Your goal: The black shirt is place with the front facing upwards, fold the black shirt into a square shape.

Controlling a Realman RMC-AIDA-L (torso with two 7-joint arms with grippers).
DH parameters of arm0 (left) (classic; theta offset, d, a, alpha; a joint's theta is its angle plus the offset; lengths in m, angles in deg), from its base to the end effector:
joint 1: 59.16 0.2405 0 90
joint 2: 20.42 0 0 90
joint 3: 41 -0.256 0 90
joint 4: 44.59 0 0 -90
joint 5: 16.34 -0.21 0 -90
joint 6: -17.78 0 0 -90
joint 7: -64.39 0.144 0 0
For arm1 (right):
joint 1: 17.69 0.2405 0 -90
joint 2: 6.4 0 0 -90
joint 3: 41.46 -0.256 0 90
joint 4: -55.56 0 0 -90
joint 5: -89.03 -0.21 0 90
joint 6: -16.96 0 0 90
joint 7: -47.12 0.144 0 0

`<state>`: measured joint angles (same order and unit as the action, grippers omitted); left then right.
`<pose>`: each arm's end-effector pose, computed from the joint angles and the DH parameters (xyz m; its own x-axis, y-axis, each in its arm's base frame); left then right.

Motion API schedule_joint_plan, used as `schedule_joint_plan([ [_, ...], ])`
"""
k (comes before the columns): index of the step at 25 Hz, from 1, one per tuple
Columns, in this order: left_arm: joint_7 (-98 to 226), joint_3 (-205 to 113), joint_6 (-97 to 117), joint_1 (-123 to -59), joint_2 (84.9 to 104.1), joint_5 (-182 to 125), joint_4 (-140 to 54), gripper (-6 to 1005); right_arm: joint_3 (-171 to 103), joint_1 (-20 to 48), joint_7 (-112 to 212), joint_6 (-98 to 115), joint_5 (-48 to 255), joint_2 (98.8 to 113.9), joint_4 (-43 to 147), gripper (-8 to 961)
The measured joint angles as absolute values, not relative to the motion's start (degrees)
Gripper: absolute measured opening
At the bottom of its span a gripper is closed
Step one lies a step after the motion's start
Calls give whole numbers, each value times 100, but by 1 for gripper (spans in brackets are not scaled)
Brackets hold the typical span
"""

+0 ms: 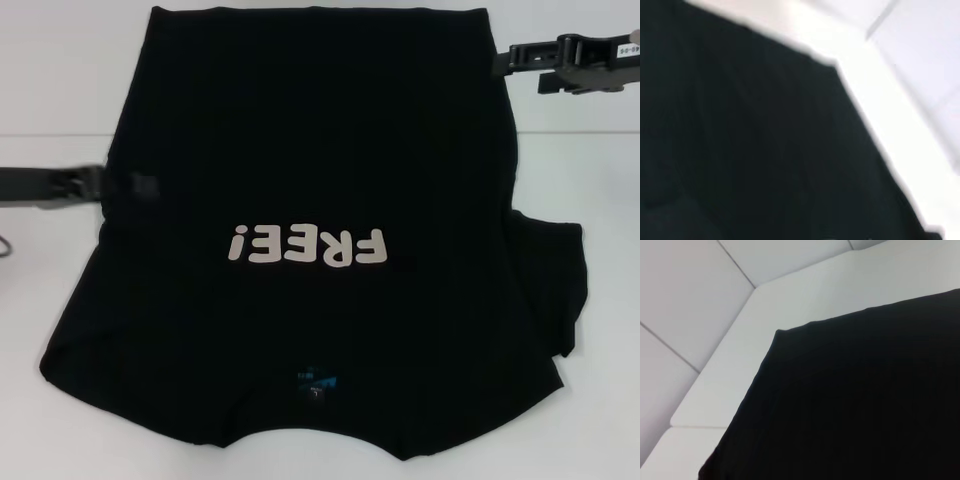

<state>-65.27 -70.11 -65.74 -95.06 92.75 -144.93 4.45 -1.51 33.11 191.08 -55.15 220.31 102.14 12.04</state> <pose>-0.2759 0.3878 0.0951 0.3431 0.7510 0.5641 0.9325 -0.3443 -0.1088 0.1891 0.4680 0.0976 0.3944 -0.7456 -0.5371 -0.9180 -0.3457 -0.1942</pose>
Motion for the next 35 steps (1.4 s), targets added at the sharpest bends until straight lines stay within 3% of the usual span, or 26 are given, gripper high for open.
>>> schedule_joint_plan([
  [3,-6441,-6909,-6774,-9339,9211,-14256,342,332,-154,3263,19089,-5930,22287,10185,953,941],
  [8,-6367,-6896,-7202,-9225,9223,-14375,275,381,-274,3199,19214,-7042,23316,10161,563,942],
  [19,-6322,-6927,-6856,-9266,9310,-14334,-33,370,-415,2589,19440,-8021,23650,10031,700,917],
  [29,-6317,-6927,-6664,-9279,9322,-14320,-112,371,-367,2465,19392,-7702,23995,10135,1171,890],
  [35,-6314,-6924,-6609,-9280,9323,-14316,-127,371,-181,2461,19434,-7510,24025,10141,1297,664],
])
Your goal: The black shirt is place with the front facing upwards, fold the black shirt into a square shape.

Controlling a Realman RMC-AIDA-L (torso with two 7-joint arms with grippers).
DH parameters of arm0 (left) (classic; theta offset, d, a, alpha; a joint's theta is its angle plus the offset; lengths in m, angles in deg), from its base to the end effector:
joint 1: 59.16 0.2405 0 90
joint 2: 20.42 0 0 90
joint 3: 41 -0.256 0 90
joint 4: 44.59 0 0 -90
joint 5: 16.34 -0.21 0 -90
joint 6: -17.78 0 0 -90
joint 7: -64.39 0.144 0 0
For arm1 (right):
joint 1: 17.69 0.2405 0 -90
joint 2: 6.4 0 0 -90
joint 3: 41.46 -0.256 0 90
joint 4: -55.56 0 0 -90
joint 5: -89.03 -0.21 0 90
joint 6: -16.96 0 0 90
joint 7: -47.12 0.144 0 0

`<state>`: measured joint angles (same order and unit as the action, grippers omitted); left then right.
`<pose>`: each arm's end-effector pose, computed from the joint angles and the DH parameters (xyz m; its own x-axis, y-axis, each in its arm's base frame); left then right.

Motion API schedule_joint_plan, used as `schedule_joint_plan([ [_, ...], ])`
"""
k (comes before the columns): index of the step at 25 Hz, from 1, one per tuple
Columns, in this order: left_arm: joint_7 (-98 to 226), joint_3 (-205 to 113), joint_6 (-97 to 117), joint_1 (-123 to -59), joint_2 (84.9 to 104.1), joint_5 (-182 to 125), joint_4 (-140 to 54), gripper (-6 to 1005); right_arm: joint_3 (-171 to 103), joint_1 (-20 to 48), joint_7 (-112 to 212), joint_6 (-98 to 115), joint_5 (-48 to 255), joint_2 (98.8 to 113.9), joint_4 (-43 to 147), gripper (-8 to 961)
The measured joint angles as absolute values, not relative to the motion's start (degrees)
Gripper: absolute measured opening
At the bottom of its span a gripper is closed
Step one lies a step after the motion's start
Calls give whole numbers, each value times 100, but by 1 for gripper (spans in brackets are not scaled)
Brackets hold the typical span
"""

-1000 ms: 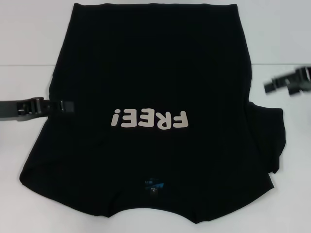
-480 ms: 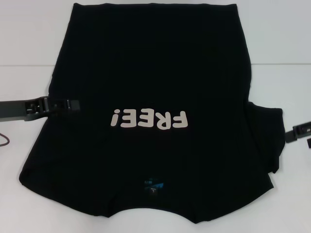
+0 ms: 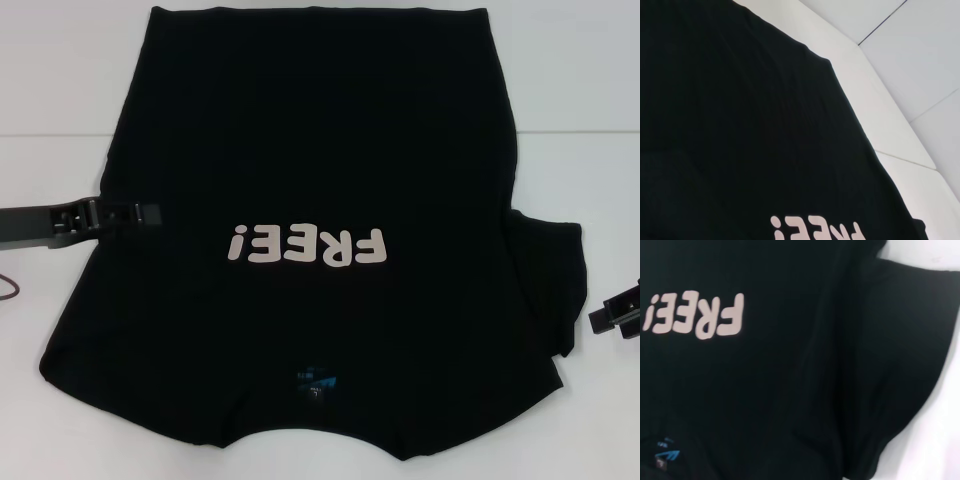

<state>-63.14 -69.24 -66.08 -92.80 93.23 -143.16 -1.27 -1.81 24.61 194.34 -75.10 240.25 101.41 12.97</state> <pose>-0.2941 0.3694 0.0731 0.2608 0.7890 0.5563 0.9529 -0.3027 -0.0174 0.2890 0.3746 0.0814 0.1892 -0.9763 -0.1054 -0.9494 -0.1545 -0.2736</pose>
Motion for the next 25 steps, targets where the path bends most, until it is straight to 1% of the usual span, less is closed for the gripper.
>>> schedule_joint_plan([
  [5,-6305,-6929,-6514,-9287,9327,-14316,-169,371,-174,2462,19443,-7259,24028,10167,1477,444],
  [16,-6305,-6896,-6467,-9250,9341,-14316,-170,370,-139,2518,19547,-6799,24030,10221,1911,361],
  [22,-6300,-6918,-6404,-9243,9361,-14316,-170,376,-111,2530,19653,-6623,24029,10317,1921,362],
  [25,-6296,-6926,-6364,-9240,9368,-14316,-170,379,-91,2565,19673,-6539,24029,10331,2000,360],
])
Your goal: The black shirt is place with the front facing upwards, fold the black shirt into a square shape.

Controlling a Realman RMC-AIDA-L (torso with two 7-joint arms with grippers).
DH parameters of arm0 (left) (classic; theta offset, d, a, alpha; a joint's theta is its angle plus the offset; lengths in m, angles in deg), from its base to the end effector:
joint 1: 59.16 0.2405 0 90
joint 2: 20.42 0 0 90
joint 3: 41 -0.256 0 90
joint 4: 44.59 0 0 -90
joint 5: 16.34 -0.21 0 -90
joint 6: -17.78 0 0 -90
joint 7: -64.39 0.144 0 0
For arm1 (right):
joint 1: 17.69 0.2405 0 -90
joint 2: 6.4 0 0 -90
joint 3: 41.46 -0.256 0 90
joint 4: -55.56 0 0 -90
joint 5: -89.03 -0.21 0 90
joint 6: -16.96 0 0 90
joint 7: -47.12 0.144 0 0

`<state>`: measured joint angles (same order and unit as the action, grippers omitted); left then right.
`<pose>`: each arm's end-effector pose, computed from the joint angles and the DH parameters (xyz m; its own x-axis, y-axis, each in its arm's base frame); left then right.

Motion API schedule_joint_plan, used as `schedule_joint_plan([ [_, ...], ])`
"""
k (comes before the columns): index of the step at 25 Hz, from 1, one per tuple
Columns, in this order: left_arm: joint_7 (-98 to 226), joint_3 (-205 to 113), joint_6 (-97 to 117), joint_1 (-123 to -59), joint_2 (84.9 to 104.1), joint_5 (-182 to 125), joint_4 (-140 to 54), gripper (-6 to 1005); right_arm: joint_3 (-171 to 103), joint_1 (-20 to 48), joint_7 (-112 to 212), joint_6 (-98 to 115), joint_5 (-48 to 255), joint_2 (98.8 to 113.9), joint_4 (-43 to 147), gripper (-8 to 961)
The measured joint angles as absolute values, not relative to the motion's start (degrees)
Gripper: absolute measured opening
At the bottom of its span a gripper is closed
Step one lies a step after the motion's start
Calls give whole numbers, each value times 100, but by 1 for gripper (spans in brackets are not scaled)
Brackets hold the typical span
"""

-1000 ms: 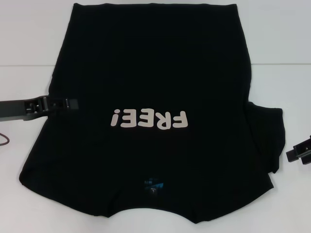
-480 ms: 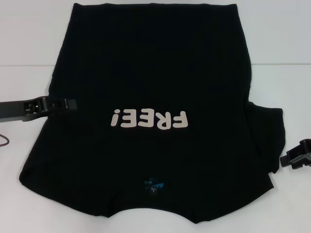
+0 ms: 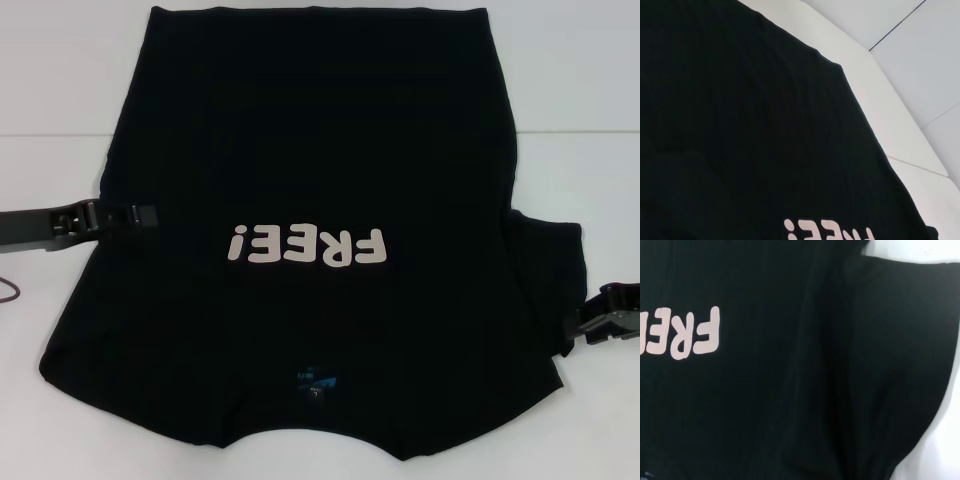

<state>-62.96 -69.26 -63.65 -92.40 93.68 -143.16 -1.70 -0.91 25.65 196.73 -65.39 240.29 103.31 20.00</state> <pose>-0.2997 0.3703 0.0701 0.2459 0.7819 0.5729 0.9602 -0.2774 -0.0336 0.2978 0.3809 0.0473 0.1271 -0.9803 -0.1510 -0.9574 -0.0814 -0.2770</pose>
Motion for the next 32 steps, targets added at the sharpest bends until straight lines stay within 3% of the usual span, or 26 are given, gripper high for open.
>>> schedule_joint_plan([
  [21,-6243,-6895,-6325,-9238,9366,-14316,-170,402,129,2711,19716,-6123,24029,10348,2280,245],
  [26,-6243,-6892,-6326,-9237,9366,-14288,-170,407,81,2648,19718,-6061,24024,10326,2148,22],
  [32,-6262,-6878,-6367,-9230,9366,-14236,-170,413,-196,2541,19731,-5869,24013,10192,2059,12],
])
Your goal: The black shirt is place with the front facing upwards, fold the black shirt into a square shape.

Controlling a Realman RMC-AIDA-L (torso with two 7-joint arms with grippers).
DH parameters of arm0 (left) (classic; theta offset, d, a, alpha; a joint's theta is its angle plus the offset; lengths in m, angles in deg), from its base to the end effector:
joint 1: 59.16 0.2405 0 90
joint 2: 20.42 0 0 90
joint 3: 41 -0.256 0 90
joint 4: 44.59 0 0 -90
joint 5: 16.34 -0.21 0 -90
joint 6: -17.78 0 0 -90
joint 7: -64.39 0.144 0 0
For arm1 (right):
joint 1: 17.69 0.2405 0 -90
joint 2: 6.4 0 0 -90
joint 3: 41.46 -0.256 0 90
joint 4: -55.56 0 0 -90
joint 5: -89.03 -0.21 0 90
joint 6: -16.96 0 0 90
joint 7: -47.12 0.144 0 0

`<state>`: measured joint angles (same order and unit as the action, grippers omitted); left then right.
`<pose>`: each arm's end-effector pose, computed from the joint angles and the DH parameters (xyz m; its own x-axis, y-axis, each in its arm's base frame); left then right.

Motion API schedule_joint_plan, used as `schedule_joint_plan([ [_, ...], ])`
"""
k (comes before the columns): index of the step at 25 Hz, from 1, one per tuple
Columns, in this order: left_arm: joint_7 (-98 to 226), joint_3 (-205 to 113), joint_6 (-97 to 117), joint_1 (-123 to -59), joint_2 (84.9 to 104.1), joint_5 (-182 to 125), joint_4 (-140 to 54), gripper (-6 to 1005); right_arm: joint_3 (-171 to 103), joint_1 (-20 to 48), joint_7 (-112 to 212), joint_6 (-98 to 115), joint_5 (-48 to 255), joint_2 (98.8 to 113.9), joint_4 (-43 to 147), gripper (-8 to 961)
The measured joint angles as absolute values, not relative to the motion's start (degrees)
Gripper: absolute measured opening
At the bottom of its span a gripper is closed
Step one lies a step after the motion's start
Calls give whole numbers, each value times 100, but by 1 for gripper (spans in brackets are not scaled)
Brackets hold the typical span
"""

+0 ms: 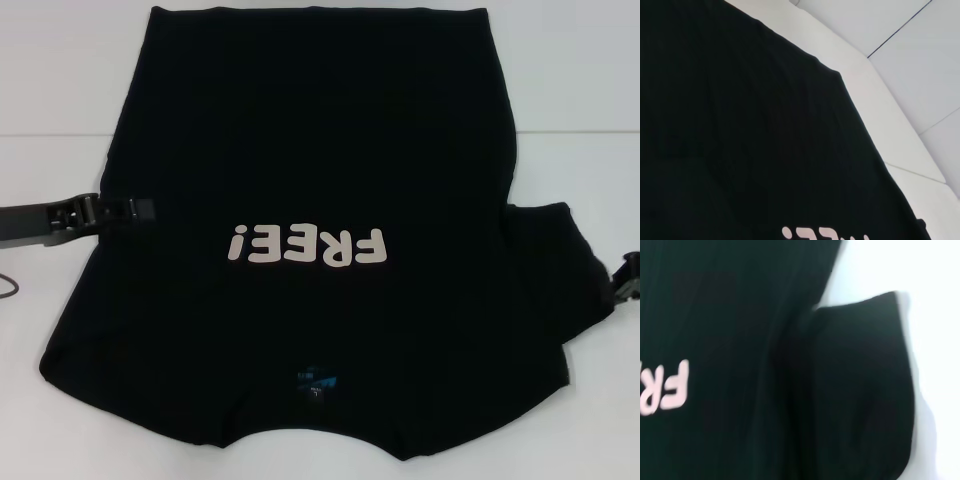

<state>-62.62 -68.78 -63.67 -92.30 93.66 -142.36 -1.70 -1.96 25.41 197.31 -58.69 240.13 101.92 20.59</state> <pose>-0.2994 0.3707 0.0723 0.2419 0.7721 0.5876 0.9596 -0.2801 -0.0269 0.3096 0.3965 0.0639 0.1303 -0.9538 -0.2708 -0.9434 -0.0353 -0.3297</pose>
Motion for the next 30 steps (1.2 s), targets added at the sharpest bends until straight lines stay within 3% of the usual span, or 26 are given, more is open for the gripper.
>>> schedule_joint_plan([
  [17,-6248,-6823,-6414,-9121,9361,-13915,-170,431,-851,2391,19734,-5782,23992,9681,1940,16],
  [23,-6265,-6825,-6414,-9152,9350,-13893,-169,437,-963,2456,19672,-5817,23974,9653,1916,18],
  [30,-6274,-6824,-6413,-9167,9332,-13800,-143,445,-954,2719,19653,-6735,23727,9724,1490,19],
])
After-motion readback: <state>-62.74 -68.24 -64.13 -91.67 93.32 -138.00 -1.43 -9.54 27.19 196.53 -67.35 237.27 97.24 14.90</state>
